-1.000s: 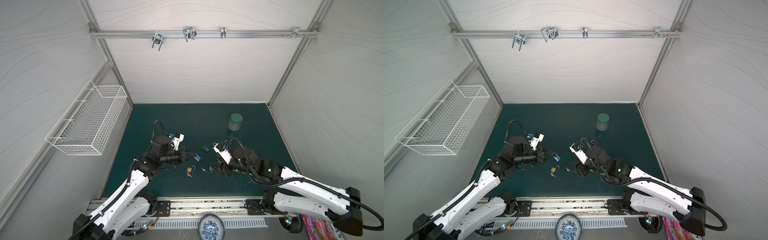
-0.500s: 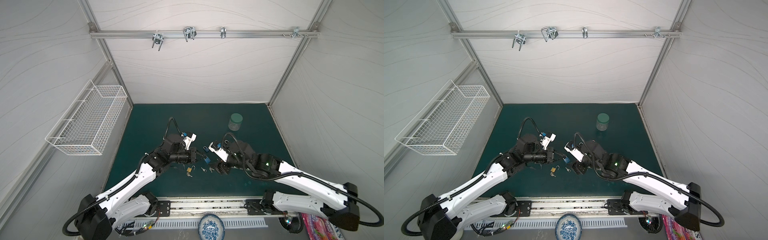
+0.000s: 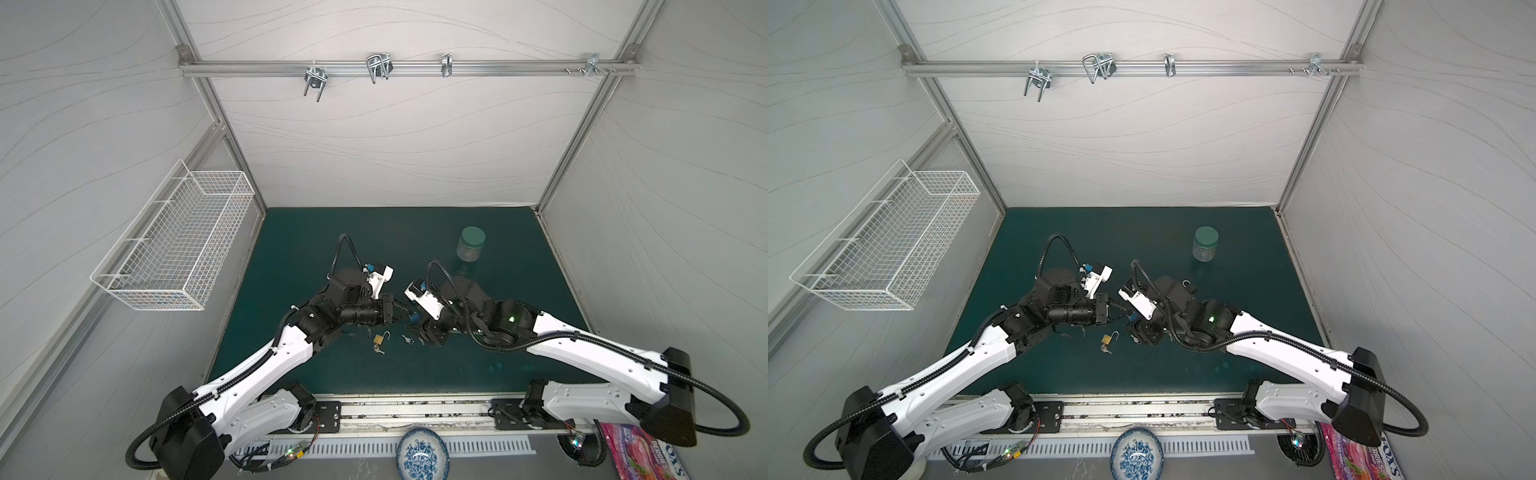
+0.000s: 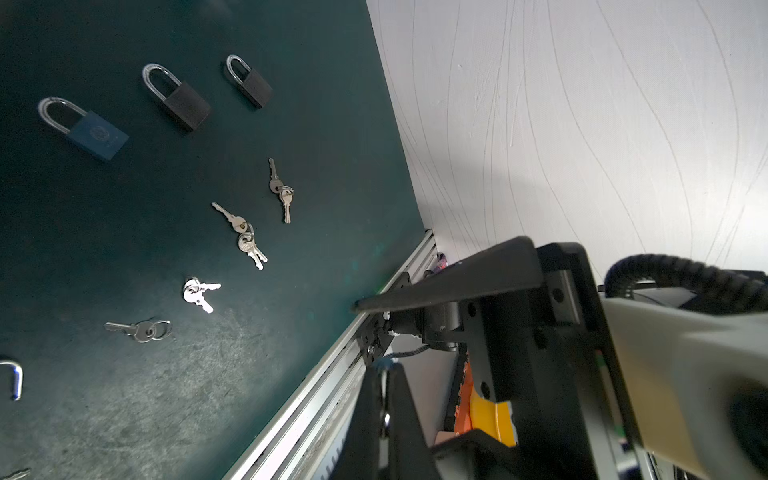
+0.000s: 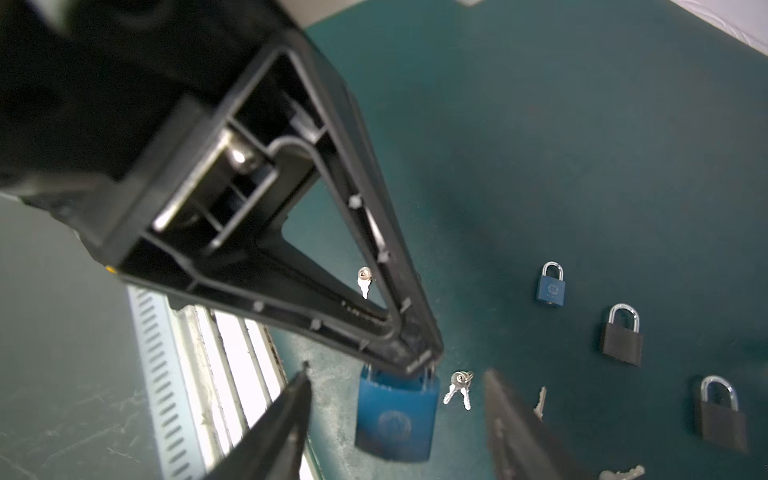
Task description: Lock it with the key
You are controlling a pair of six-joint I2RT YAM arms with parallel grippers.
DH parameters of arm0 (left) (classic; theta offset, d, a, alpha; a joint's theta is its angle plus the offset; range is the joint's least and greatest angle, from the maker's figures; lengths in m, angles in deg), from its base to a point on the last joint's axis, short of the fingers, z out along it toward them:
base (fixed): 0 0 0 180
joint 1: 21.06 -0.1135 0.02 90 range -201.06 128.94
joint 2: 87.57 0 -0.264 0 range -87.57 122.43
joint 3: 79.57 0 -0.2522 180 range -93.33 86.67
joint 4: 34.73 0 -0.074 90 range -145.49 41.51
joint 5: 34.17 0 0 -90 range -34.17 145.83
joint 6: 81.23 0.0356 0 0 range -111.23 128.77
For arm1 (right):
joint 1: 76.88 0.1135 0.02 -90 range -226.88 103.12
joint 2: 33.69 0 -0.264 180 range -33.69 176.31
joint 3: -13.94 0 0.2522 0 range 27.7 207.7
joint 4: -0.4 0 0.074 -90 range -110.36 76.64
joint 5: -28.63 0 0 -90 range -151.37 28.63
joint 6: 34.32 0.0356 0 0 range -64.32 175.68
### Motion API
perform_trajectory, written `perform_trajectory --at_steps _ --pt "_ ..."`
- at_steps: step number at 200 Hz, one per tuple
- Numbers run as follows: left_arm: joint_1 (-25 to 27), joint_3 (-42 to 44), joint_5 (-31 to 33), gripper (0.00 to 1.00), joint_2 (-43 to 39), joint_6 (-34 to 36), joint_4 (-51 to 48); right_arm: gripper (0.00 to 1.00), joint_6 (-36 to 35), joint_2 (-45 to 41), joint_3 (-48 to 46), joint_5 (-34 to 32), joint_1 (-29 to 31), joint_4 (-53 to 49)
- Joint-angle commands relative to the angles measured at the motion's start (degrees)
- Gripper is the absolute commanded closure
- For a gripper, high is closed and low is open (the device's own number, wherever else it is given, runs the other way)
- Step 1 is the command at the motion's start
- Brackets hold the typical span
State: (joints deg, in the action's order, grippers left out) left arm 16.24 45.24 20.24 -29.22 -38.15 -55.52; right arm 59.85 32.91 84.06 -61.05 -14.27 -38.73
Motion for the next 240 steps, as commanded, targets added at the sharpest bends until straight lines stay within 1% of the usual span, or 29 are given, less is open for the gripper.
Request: perform_trajectory --at_steps 1,60,103,128,155,160,168,187,201,209,213,216,222,240 --pt "0.49 -1.91 -0.46 1.0 0.1 0.57 3.25 0.42 0.68 -0.21 1.04 0.9 0.06 1.61" --pt "0.49 -1.91 0.63 1.0 -0.47 1.18 2.34 0.55 0.68 -0.6 0.99 0.65 -0.03 1.97" --pt "0.65 -1.91 0.68 1.0 -0.67 1.35 2.36 0.71 0.74 -0.56 0.6 0.9 -0.12 1.93" --pt "0.62 -1.65 0.79 1.0 -1.42 1.52 1.94 0.85 1.45 -1.59 -0.12 1.07 -0.12 2.85" --pt "0.51 -2.42 3.52 1.0 -3.15 3.12 -0.97 0.98 1.73 -2.7 -1.09 0.63 -0.12 2.96" --pt "0.52 -3.02 4.48 0.94 -3.59 3.83 -2.43 1.0 1.77 -2.94 -1.36 0.56 -0.12 3.04" --pt "0.5 -4.09 6.38 0.85 -4.29 5.09 -5.0 1.0 1.81 -3.28 -1.73 0.22 -0.19 3.15" --pt "-0.11 -5.73 10.49 0.56 -5.83 6.86 -9.3 1.0 1.81 -3.68 -1.8 -0.09 -0.29 2.45" --pt "-1.74 -5.95 11.08 0.41 -6.5 6.84 -10.52 1.0 1.81 -3.93 -2.08 -0.22 -0.29 2.34" --pt "-3.03 -5.78 10.91 0.34 -6.86 6.35 -10.9 1.0 1.81 -3.87 -2.29 -0.28 -0.43 2.43" --pt "-3.91 -5.57 10.71 0.22 -7.0 6.16 -11.07 1.0 1.81 -3.86 -2.3 -0.31 -0.47 2.43" --pt "-4.58 -5.34 10.55 0.16 -7.02 6.07 -11.11 1.0 1.92 -3.74 -2.26 -0.32 -0.55 2.38" --pt "-6.01 -4.8 10.34 0.12 -7.17 5.54 -11.31 1.0 2.06 -3.47 -2.3 -0.36 -0.71 2.27" --pt "-10.2 -2.33 9.79 0.11 -7.45 4.69 -11.28 1.0 2.93 -2.16 -2.65 -0.24 -1.69 2.0"
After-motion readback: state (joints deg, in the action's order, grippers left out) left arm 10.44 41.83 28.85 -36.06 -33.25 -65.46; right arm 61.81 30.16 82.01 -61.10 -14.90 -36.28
